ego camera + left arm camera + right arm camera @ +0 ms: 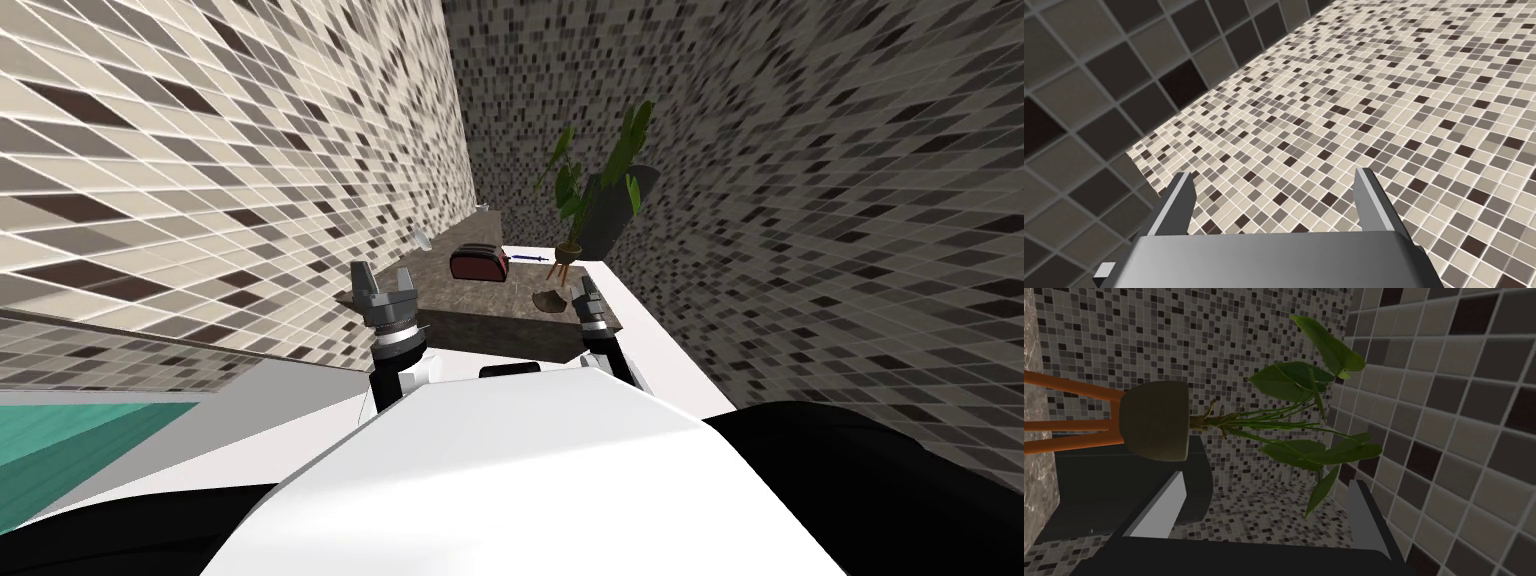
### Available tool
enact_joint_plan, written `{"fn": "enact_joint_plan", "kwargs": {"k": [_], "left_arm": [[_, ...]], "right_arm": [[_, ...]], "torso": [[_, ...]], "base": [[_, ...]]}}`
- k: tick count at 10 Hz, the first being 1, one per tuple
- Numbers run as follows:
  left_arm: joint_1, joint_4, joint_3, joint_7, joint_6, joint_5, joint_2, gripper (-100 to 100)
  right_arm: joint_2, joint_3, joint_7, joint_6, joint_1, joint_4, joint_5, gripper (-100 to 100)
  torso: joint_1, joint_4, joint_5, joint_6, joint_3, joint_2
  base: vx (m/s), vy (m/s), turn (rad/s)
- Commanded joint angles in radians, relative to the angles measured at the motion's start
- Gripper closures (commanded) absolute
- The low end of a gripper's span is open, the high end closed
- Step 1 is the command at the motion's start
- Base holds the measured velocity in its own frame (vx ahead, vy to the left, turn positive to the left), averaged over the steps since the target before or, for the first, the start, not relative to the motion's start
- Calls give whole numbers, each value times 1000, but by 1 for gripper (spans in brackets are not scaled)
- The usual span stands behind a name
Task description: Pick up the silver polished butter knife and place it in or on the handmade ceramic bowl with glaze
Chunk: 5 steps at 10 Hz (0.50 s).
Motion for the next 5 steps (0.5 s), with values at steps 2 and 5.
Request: {"fn": "enact_joint_plan", "kwargs": {"k": [2,5], "left_arm": [[0,0,0,0,0,0,0,0],[0,0,0,0,0,0,0,0]], "right_arm": [[-78,18,-20,64,6,9,-40,-100],[-163,29,-34,114,3,25,-69,-100]], "torso": [[1,0,0,0,0,0],[0,0,0,1,-1,-2]], "base": [[-143,18,229],[-99,21,164]]}}
